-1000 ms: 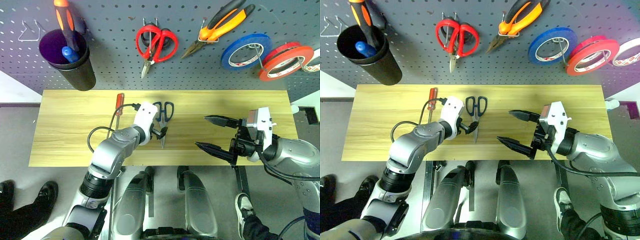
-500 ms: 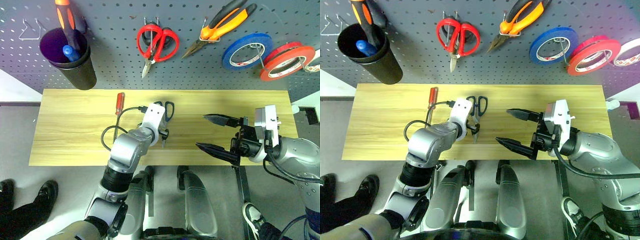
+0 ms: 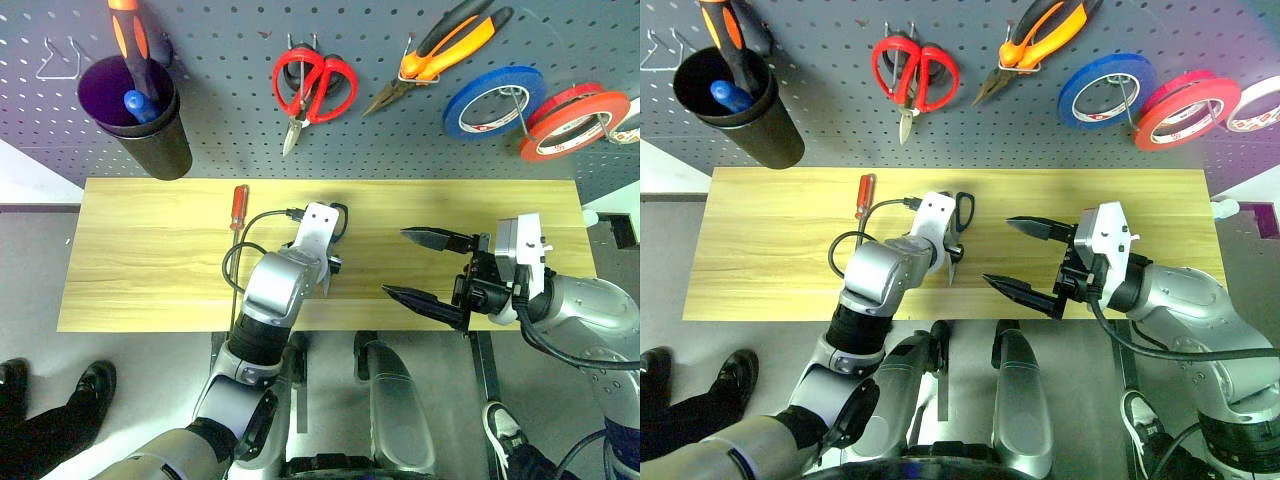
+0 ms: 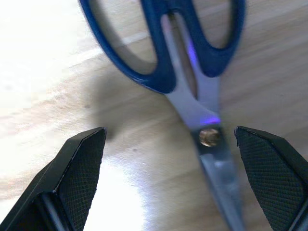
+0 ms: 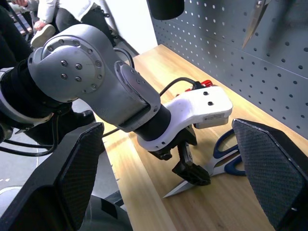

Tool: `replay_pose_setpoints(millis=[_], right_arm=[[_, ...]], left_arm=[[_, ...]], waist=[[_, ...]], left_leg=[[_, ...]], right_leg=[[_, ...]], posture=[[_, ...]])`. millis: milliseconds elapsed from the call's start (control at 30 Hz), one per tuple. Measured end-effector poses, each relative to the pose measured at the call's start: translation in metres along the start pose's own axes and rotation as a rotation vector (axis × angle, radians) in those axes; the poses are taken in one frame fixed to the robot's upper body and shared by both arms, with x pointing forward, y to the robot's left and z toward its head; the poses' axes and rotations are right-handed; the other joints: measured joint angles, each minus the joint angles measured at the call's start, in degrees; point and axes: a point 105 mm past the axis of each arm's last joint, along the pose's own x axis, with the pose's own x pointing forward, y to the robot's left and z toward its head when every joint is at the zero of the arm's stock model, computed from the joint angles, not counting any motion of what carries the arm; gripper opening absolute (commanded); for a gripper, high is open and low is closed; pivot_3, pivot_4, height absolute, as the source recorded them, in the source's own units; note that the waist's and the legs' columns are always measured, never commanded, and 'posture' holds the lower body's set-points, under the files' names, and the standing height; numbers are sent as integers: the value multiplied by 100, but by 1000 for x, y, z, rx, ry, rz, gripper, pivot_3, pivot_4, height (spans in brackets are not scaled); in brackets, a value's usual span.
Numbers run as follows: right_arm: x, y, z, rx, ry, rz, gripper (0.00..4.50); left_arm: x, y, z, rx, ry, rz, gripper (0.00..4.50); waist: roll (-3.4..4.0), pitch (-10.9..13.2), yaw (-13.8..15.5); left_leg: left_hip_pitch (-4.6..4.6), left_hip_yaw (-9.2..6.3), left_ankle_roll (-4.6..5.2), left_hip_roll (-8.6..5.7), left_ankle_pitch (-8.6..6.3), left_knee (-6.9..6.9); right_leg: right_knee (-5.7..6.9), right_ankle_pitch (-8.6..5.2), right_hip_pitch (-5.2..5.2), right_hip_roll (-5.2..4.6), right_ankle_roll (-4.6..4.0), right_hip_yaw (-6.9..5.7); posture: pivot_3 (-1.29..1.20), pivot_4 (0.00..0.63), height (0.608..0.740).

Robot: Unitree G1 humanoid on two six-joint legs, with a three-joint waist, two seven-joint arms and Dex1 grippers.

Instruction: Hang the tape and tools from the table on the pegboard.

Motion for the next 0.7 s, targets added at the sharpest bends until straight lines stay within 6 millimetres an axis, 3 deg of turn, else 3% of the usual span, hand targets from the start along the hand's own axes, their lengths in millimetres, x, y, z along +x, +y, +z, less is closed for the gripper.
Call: replay_pose_setpoints(millis=[233, 600, 700], right_arm=[[2, -1, -2, -1, 5, -18, 4471], [3, -4, -2, -13, 9, -49, 4471], [4, -5, -3, -14, 12, -54, 4500]], left_arm=[[4, -13, 4, 35, 26, -22, 4500], [8, -13, 12, 62, 45, -11, 4500], [9, -12, 12, 44, 48, -13, 3938]], waist=[[-1, 1, -5], [-1, 1, -11], [-1, 1, -14]], left_leg=[[2, 0, 0, 0, 0, 1], [4, 0, -1, 0, 1, 2], [7, 0, -1, 0, 1, 2]], right_leg=[[2, 0, 1, 0, 0, 0], [3, 1, 3, -1, 1, 0], [3, 1, 7, -1, 1, 0]], posture=[[-141, 514, 695], [-151, 521, 695], [-148, 521, 695]])
